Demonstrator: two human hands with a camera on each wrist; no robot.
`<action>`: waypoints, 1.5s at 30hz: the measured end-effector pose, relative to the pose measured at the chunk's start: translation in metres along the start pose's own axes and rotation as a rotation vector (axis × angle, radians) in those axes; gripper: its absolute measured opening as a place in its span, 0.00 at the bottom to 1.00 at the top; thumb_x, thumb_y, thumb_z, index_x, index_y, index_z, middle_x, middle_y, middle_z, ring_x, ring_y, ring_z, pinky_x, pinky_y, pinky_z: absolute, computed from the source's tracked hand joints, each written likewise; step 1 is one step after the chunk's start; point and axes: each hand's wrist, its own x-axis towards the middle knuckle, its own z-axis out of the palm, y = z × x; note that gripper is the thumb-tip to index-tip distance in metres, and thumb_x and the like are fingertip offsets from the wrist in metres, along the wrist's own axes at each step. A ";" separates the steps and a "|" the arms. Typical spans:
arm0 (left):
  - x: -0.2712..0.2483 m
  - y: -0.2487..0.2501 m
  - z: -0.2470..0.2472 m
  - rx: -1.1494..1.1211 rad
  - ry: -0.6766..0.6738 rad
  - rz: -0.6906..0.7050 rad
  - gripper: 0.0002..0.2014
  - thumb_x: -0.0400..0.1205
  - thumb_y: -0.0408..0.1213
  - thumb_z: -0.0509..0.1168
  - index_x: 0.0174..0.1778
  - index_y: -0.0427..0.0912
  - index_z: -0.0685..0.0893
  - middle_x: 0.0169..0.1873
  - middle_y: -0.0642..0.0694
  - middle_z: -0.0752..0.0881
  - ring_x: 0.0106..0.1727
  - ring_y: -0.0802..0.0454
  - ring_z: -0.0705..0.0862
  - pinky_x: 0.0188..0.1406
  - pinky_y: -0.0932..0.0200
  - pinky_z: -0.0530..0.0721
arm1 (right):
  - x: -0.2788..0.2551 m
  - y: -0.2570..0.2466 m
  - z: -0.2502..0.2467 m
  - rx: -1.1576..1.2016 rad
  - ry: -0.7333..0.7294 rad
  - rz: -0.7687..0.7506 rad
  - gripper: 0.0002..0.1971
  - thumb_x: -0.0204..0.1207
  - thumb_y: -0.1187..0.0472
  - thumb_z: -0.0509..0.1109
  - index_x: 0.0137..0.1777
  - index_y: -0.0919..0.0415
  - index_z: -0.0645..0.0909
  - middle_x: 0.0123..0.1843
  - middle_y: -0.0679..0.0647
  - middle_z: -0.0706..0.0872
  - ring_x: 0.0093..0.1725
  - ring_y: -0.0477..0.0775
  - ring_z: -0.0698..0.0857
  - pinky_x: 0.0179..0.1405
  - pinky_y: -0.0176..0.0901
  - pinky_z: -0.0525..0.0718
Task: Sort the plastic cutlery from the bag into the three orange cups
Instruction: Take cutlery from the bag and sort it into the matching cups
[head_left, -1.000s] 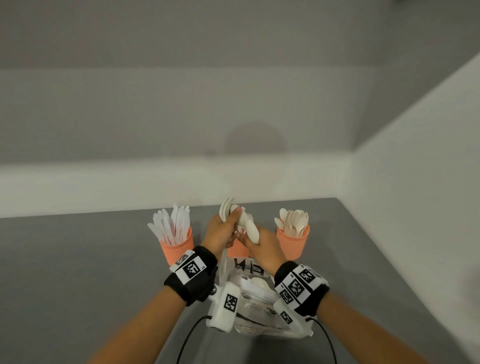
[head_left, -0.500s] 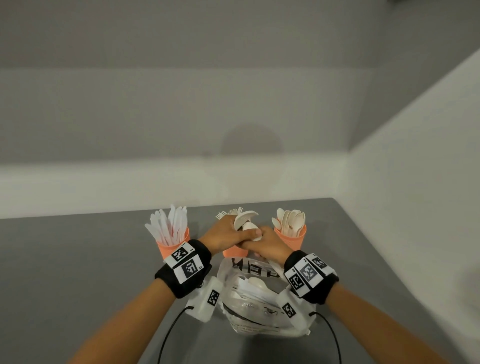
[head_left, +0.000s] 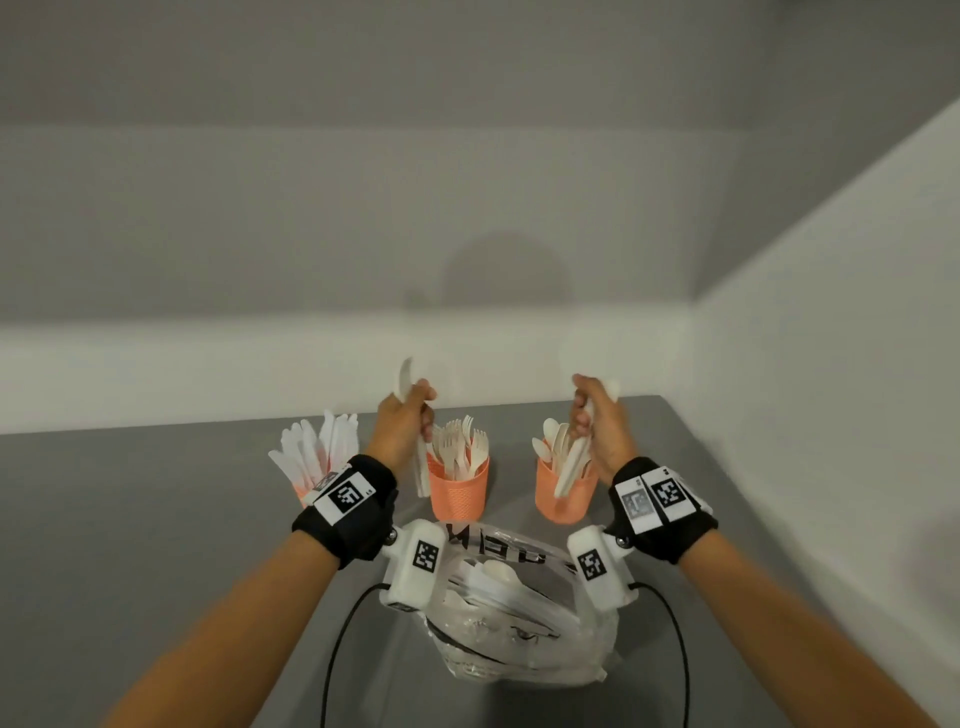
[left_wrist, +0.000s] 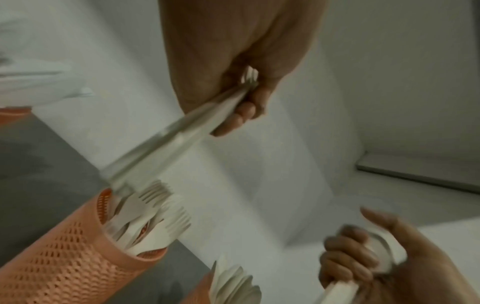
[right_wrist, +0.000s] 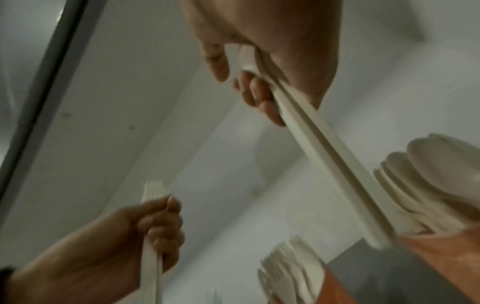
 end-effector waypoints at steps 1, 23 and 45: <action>0.003 0.000 -0.003 -0.049 0.088 0.004 0.13 0.86 0.38 0.55 0.36 0.44 0.76 0.13 0.54 0.71 0.16 0.60 0.70 0.24 0.64 0.71 | 0.004 -0.003 -0.003 0.040 0.100 -0.044 0.17 0.77 0.59 0.66 0.28 0.55 0.68 0.13 0.43 0.66 0.14 0.41 0.63 0.19 0.32 0.65; 0.055 -0.075 0.024 0.148 0.236 0.011 0.13 0.87 0.40 0.50 0.53 0.35 0.76 0.38 0.47 0.76 0.45 0.50 0.74 0.51 0.55 0.68 | 0.075 0.077 -0.036 -0.329 0.410 -0.190 0.15 0.80 0.56 0.63 0.30 0.54 0.70 0.29 0.52 0.78 0.34 0.55 0.79 0.41 0.45 0.77; 0.039 -0.095 0.029 0.858 0.016 0.247 0.22 0.84 0.28 0.50 0.75 0.32 0.67 0.77 0.37 0.67 0.75 0.40 0.71 0.71 0.55 0.68 | 0.072 0.074 -0.040 -1.048 0.027 -0.357 0.24 0.77 0.61 0.49 0.55 0.77 0.81 0.55 0.71 0.85 0.57 0.71 0.84 0.57 0.52 0.82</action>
